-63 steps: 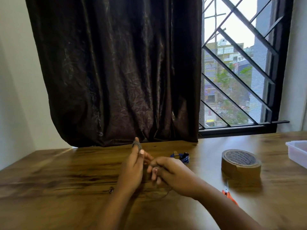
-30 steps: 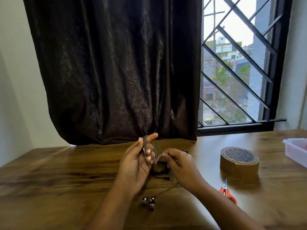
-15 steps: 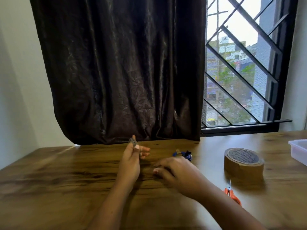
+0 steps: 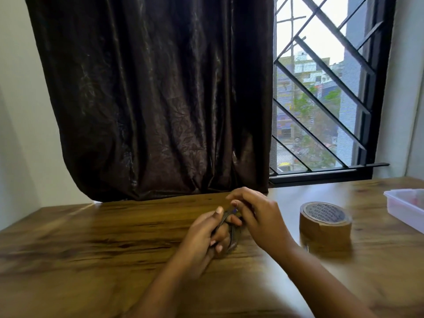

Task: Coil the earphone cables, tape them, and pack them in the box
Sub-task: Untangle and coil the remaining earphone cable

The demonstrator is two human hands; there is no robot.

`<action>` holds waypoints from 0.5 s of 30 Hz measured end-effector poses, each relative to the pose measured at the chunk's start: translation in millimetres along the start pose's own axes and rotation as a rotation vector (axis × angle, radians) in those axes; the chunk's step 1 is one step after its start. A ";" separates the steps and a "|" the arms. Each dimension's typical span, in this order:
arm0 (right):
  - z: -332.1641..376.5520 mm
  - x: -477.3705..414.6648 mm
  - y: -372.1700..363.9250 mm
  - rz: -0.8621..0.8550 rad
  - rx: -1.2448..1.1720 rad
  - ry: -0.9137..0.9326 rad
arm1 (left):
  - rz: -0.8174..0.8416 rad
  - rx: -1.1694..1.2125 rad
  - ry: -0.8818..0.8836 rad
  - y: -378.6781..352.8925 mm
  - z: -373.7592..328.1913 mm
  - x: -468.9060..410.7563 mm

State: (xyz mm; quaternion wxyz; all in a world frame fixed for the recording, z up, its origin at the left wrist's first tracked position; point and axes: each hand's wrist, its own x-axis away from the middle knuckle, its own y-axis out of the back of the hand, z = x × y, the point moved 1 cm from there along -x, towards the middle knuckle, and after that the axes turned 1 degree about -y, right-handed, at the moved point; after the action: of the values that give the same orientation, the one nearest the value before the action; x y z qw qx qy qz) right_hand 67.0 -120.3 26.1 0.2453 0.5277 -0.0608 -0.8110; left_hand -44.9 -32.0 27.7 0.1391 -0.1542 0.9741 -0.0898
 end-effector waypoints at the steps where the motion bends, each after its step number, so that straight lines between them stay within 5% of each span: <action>1: 1.3 1.2 -2.6 -0.016 -0.045 -0.055 | -0.015 0.044 -0.011 0.5 1.4 -0.8; 15: 1.7 10.4 -22.8 0.182 -0.716 -0.720 | -0.158 0.301 -0.067 7.0 3.8 -5.6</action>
State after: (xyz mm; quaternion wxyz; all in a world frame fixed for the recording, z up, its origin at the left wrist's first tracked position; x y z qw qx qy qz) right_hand 54.6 -105.5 10.1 0.4437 0.0906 0.0943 -0.8866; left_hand -40.6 -24.1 23.9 0.1855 -0.2107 0.9293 -0.2399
